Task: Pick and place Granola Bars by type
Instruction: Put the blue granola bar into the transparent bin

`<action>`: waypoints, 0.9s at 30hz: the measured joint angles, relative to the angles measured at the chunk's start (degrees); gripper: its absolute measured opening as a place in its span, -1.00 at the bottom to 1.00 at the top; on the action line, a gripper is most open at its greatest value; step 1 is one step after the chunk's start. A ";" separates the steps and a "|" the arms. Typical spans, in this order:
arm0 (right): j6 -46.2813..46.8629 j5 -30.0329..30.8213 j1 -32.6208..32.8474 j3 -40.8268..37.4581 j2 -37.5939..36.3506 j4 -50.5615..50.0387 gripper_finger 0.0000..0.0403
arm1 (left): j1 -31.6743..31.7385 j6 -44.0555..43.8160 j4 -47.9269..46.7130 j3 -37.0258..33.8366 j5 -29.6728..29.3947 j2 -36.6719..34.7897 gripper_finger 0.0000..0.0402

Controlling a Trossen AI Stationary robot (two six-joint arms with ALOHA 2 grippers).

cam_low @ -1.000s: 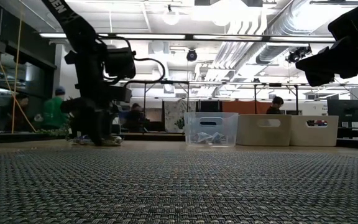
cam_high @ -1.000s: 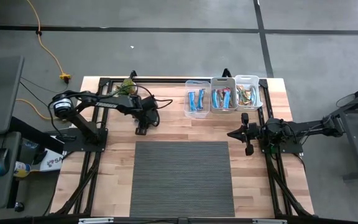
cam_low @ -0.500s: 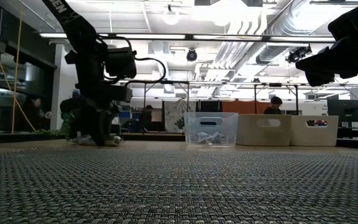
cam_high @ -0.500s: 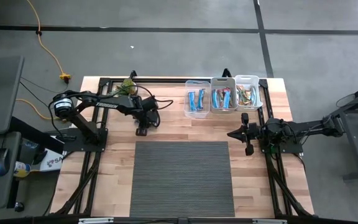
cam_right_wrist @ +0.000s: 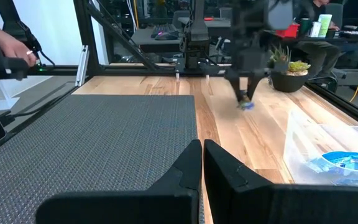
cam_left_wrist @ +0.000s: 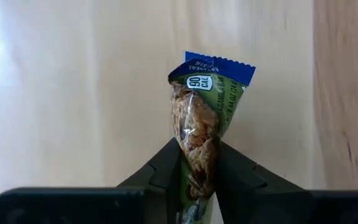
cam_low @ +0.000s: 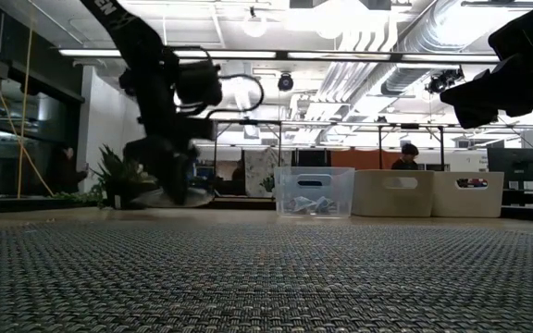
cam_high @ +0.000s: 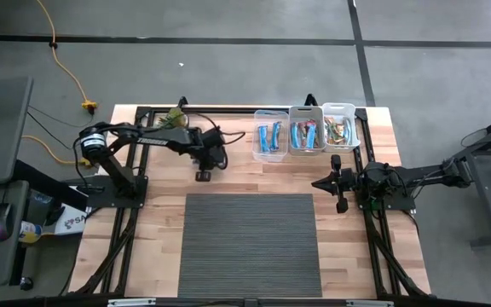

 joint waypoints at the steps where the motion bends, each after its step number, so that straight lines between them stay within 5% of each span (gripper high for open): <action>1: 0.00 -0.02 -0.01 0.01 0.00 -0.02 -1.00 | 0.00 -0.02 0.00 0.87 -0.01 -0.02 -0.62; 12: 0.00 -0.02 0.00 0.00 0.00 0.00 -1.00 | 0.04 -6.79 -0.66 14.17 1.73 -0.07 -0.62; 27: -0.01 -0.02 0.01 0.01 0.00 0.00 -1.00 | 0.04 -23.85 4.37 37.80 27.06 -0.18 -0.61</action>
